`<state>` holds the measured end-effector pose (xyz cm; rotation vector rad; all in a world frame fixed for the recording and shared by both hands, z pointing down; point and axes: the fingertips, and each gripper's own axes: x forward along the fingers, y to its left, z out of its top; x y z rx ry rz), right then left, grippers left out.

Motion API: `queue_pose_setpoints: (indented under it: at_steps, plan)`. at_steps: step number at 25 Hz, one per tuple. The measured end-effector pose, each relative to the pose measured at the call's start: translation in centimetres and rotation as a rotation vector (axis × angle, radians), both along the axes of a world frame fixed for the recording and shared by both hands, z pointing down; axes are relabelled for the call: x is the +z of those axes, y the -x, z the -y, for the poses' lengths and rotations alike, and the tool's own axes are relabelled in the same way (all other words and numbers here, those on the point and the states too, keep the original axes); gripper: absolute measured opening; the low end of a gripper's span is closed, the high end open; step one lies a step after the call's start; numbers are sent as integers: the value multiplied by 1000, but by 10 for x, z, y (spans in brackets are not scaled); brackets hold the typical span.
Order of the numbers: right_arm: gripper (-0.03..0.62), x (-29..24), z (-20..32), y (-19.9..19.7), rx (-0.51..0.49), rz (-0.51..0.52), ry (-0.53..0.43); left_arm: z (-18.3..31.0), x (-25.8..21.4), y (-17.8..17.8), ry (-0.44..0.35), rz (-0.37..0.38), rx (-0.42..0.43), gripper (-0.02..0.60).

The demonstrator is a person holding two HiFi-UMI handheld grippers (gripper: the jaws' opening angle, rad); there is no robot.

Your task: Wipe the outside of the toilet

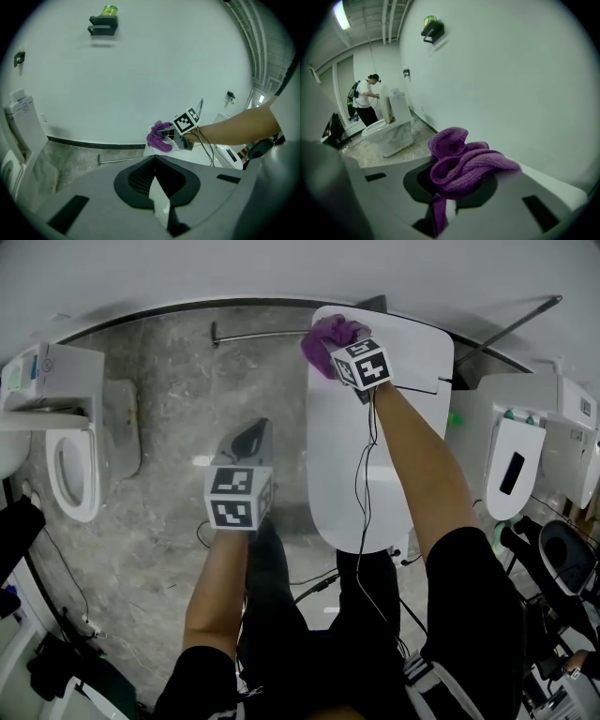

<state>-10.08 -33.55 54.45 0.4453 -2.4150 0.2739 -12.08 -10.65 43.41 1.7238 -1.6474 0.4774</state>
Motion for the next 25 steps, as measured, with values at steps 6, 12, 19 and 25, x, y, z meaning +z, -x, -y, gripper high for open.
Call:
queue_pose_setpoints:
  at_steps: [6,12,19,25]
  plan:
    - [69,19,11,-6,-19,-59,-54,5,10,-9,10,-8,10,6]
    - [69,21,28,3,35,-67,-47,9,17,-17,15,-8,15,6]
    - [69,24,34,-6,57,-50,25,10,36,-28,24,1,8,6]
    - [69,24,49,-28,98,-104,31,12,40,-44,27,-4,13,6]
